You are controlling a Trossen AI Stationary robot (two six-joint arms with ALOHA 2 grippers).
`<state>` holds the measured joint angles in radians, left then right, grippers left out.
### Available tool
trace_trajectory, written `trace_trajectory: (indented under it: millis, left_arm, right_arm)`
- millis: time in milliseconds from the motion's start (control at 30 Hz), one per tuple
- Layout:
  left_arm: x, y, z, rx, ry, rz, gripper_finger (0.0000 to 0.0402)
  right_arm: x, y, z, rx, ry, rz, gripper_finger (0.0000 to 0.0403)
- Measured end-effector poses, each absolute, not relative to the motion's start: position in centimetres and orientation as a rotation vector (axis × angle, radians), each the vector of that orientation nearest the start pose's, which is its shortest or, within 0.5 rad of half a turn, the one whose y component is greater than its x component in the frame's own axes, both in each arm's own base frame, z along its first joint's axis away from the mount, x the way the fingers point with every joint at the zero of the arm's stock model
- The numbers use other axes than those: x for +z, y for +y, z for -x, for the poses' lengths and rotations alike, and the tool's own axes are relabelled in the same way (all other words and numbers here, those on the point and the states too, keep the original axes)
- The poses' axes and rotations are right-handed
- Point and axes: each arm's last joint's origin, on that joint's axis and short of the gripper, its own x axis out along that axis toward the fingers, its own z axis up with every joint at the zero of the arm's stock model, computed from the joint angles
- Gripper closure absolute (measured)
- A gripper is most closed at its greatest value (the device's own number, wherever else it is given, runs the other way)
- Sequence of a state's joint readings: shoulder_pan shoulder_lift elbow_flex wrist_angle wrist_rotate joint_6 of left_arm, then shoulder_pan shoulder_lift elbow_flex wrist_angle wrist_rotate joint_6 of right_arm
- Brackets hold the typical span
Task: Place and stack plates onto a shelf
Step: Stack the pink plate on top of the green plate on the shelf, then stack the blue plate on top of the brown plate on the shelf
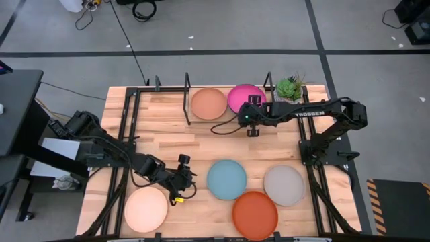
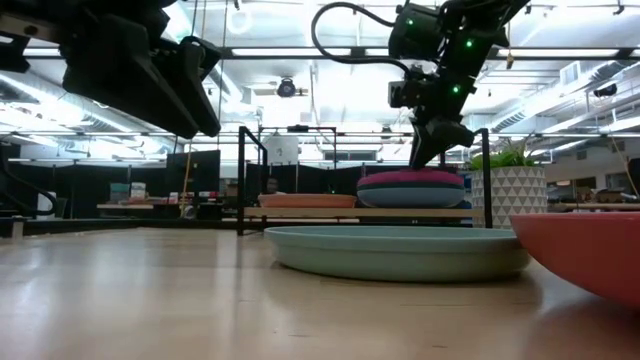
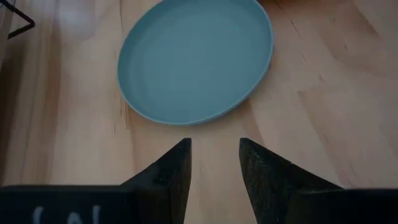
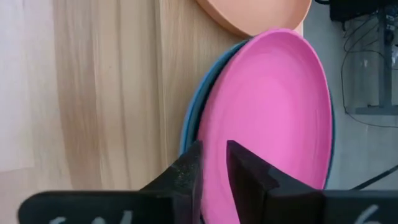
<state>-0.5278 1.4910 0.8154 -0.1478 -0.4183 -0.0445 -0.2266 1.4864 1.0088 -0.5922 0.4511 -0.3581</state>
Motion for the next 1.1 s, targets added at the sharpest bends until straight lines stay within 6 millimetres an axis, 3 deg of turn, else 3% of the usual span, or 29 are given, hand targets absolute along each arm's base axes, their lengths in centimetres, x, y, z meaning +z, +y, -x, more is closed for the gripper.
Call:
trace_trajectory:
  millis: [500,900,1100]
  left_arm:
    - [19.3,-13.5,-26.1,-0.097,0.713,-0.364,0.0260]
    - [19.9,-13.7,-26.9,-0.298,0.628,-0.410,0.0260]
    - [20.1,-13.5,-27.3,-0.314,0.583,-0.483,0.0260]
  right_arm:
    - [22.6,-4.8,-28.4,-0.454,1.146,0.491,0.0313]
    - [22.4,-0.6,-28.9,-0.296,1.055,0.192,0.0314]
    - [22.4,2.1,-28.8,-0.258,1.031,0.144,0.0314]
